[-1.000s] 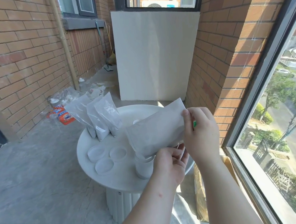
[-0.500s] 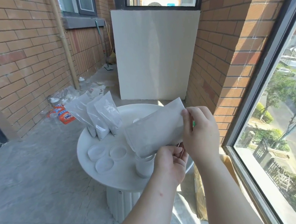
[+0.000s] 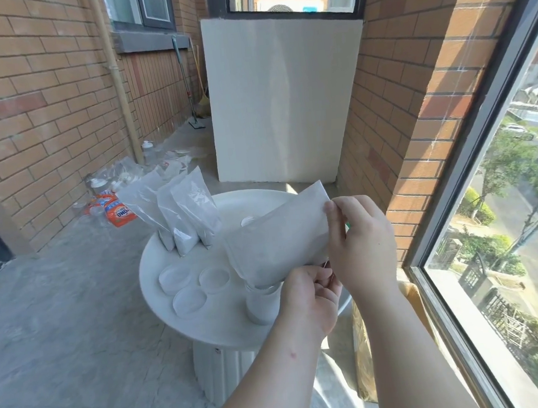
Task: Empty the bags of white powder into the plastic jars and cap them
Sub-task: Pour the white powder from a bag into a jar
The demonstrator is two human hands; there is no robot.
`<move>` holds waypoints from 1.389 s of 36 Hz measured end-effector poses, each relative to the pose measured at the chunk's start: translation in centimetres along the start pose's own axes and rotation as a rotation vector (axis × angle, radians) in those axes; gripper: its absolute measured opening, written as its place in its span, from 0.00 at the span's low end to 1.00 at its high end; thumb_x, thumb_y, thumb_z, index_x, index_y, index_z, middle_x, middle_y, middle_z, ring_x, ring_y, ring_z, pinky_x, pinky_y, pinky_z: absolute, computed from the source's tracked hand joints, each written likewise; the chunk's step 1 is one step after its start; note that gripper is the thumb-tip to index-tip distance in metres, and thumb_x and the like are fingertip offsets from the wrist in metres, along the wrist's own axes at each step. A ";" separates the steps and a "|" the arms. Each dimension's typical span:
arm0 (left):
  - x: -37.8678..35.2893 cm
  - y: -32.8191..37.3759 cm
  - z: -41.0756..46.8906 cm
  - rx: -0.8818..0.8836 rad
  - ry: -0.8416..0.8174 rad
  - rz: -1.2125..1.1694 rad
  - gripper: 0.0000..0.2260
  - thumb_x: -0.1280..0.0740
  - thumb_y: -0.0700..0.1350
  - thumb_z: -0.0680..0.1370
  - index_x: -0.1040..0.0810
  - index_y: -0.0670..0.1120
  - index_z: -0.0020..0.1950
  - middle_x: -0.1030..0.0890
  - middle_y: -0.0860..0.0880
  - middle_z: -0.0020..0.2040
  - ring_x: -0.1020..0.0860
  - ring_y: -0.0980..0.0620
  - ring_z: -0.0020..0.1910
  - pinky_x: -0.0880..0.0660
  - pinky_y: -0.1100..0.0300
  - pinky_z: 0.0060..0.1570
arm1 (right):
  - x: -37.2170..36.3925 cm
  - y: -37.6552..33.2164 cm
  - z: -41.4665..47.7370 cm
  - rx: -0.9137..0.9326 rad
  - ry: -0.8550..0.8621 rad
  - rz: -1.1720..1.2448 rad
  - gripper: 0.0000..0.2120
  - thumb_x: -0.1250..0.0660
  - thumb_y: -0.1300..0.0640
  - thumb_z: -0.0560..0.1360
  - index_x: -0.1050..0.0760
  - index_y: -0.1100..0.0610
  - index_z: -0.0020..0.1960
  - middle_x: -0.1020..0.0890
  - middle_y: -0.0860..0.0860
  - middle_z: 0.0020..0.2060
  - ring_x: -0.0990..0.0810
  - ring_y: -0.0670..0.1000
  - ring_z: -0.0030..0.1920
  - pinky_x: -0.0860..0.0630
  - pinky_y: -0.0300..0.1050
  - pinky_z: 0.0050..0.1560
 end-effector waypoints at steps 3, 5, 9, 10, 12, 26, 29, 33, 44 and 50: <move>0.0 -0.1 0.2 0.009 -0.015 0.011 0.23 0.51 0.24 0.73 0.30 0.43 0.25 0.33 0.50 0.22 0.32 0.53 0.19 0.29 0.66 0.21 | -0.1 0.0 0.0 0.005 -0.023 0.009 0.14 0.41 0.52 0.82 0.22 0.57 0.45 0.22 0.50 0.41 0.24 0.56 0.40 0.26 0.58 0.39; 0.0 -0.2 0.4 0.017 -0.053 -0.010 0.21 0.50 0.24 0.73 0.27 0.42 0.28 0.29 0.48 0.24 0.28 0.51 0.20 0.25 0.64 0.25 | -0.1 0.2 0.1 -0.011 -0.049 0.043 0.13 0.40 0.53 0.82 0.22 0.57 0.45 0.22 0.49 0.41 0.24 0.55 0.40 0.26 0.56 0.39; -0.2 -0.2 0.7 0.036 -0.119 -0.070 0.17 0.47 0.24 0.73 0.20 0.35 0.45 0.16 0.41 0.39 0.16 0.47 0.34 0.18 0.57 0.35 | 0.1 0.9 0.3 -0.078 -0.179 0.132 0.10 0.38 0.54 0.83 0.21 0.55 0.47 0.22 0.46 0.42 0.26 0.44 0.43 0.27 0.45 0.44; -0.2 -0.2 0.8 0.034 -0.129 -0.078 0.17 0.47 0.24 0.73 0.20 0.35 0.48 0.15 0.40 0.42 0.15 0.46 0.37 0.18 0.55 0.38 | 0.1 1.1 0.3 -0.107 -0.228 0.148 0.10 0.38 0.53 0.83 0.21 0.54 0.47 0.22 0.44 0.43 0.26 0.42 0.45 0.29 0.40 0.44; -0.1 -0.1 1.1 0.026 -0.137 -0.083 0.18 0.46 0.25 0.74 0.19 0.35 0.53 0.15 0.39 0.47 0.15 0.45 0.43 0.18 0.53 0.46 | 0.3 1.6 0.3 -0.156 -0.296 0.172 0.09 0.37 0.52 0.83 0.20 0.52 0.48 0.22 0.41 0.45 0.25 0.37 0.48 0.32 0.30 0.44; -0.2 -0.1 1.3 0.006 -0.153 -0.059 0.18 0.45 0.26 0.74 0.20 0.33 0.57 0.17 0.37 0.57 0.17 0.43 0.51 0.22 0.51 0.59 | 1.5 2.8 0.0 -0.155 -0.378 0.200 0.04 0.32 0.53 0.79 0.19 0.48 0.47 0.21 0.38 0.45 0.23 0.38 0.48 0.33 0.25 0.45; -0.2 -0.1 1.3 0.004 -0.147 -0.051 0.19 0.45 0.26 0.74 0.21 0.32 0.60 0.18 0.37 0.58 0.18 0.42 0.52 0.22 0.50 0.59 | 1.3 2.7 0.0 -0.144 -0.385 0.212 0.03 0.32 0.52 0.79 0.20 0.46 0.49 0.21 0.37 0.46 0.22 0.39 0.48 0.33 0.26 0.45; -0.3 -0.1 1.3 0.009 -0.148 -0.047 0.20 0.45 0.26 0.74 0.22 0.32 0.62 0.17 0.36 0.57 0.19 0.41 0.55 0.22 0.50 0.58 | 1.2 2.7 0.1 -0.127 -0.377 0.210 0.04 0.32 0.53 0.79 0.18 0.49 0.49 0.20 0.39 0.46 0.22 0.41 0.48 0.30 0.30 0.45; -0.3 -0.2 1.2 0.020 -0.149 -0.052 0.17 0.45 0.25 0.74 0.19 0.33 0.54 0.17 0.38 0.52 0.18 0.42 0.51 0.22 0.51 0.59 | 1.1 2.4 0.1 -0.066 -0.280 0.135 0.05 0.33 0.56 0.80 0.20 0.54 0.46 0.22 0.42 0.43 0.24 0.37 0.46 0.31 0.32 0.43; -0.2 -0.2 1.3 0.019 -0.140 -0.042 0.17 0.45 0.25 0.74 0.19 0.34 0.54 0.17 0.38 0.50 0.18 0.43 0.49 0.19 0.54 0.52 | 0.8 2.3 0.0 -0.063 -0.243 0.103 0.05 0.34 0.57 0.81 0.20 0.54 0.47 0.22 0.43 0.43 0.26 0.40 0.42 0.30 0.41 0.43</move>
Point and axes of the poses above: each hand's wrist, its own z-axis towards the middle knuckle, its own x-axis out of the back of the hand, y = z × x, the point moved 5 cm from there along z, towards the middle knuckle
